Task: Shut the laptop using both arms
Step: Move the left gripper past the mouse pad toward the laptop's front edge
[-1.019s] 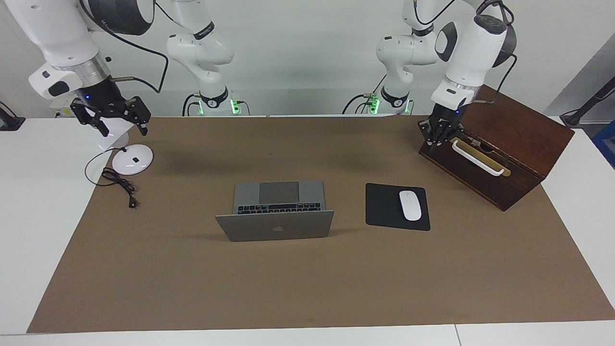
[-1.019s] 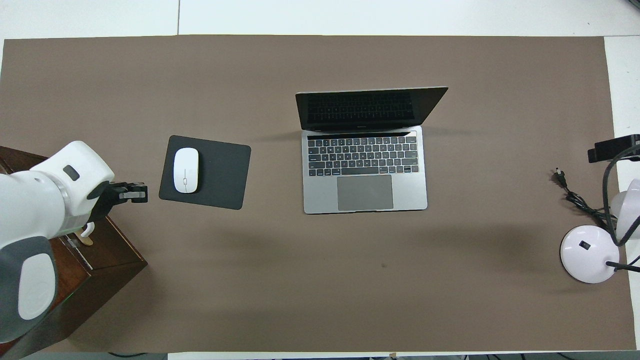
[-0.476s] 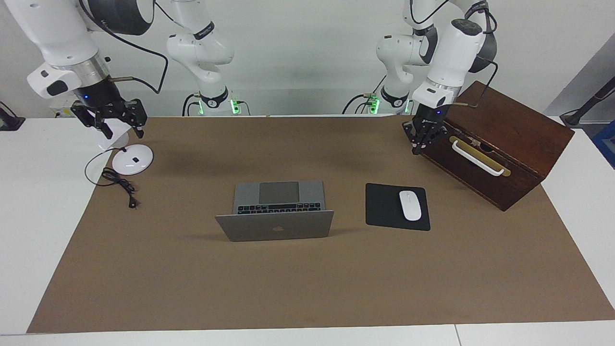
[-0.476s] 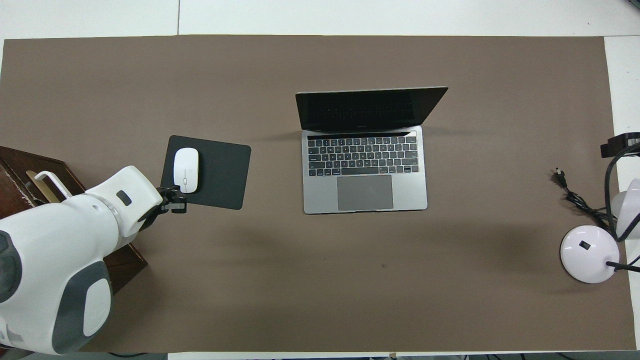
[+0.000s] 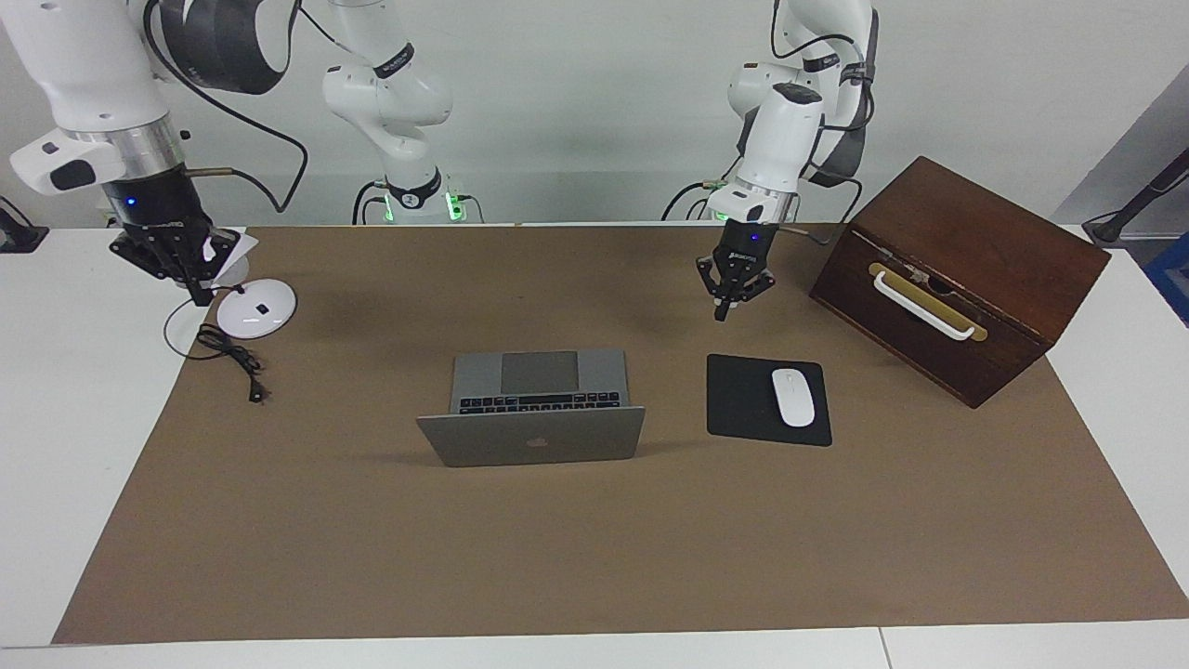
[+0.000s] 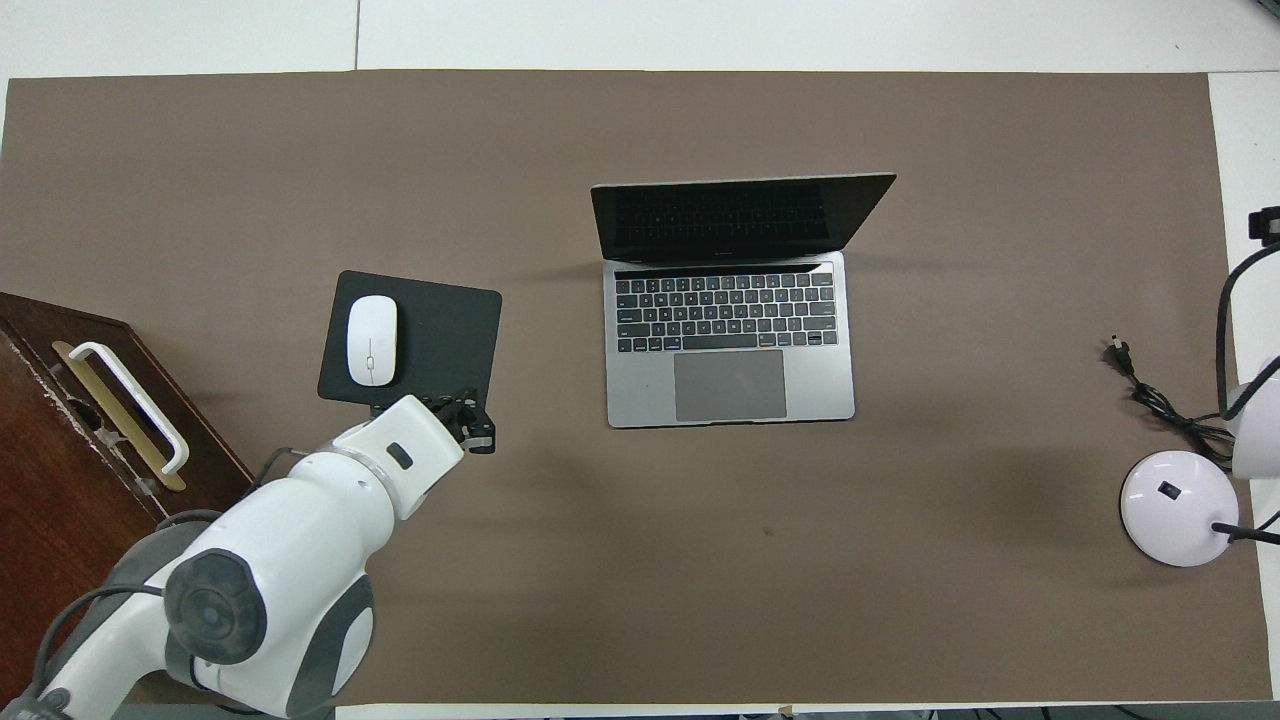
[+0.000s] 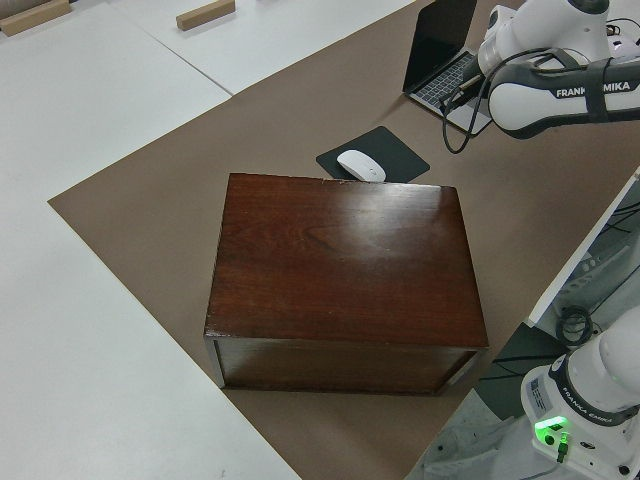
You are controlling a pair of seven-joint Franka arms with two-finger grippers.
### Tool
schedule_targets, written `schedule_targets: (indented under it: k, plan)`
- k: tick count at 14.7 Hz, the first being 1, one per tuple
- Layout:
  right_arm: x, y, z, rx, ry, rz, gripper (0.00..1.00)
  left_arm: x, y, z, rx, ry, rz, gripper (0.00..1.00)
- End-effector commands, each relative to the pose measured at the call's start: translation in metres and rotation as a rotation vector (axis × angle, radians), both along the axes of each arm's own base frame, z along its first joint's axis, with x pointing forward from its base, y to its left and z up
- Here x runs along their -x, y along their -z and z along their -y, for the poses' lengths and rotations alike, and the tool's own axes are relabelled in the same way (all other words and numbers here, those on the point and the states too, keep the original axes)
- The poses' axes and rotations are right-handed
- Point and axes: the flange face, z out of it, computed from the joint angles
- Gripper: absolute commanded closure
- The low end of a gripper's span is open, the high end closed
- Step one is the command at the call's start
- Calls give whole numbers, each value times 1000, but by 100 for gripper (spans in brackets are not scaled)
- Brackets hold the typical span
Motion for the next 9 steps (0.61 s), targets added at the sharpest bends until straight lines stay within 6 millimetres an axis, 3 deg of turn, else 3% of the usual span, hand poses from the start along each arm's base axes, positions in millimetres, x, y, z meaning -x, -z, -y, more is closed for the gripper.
schedule_targets:
  k: [1,3,5,9]
  plan:
    - [-26,15,20,47,-17,31,100,3,17,21,45,0,27,100]
    - [-46,26,20,71,-29,19,100,7,29,39,67,21,57,100]
    - [-79,31,20,78,-32,19,100,12,38,52,83,45,84,100]
    - [-140,62,24,82,-14,31,100,21,58,74,99,93,119,100]
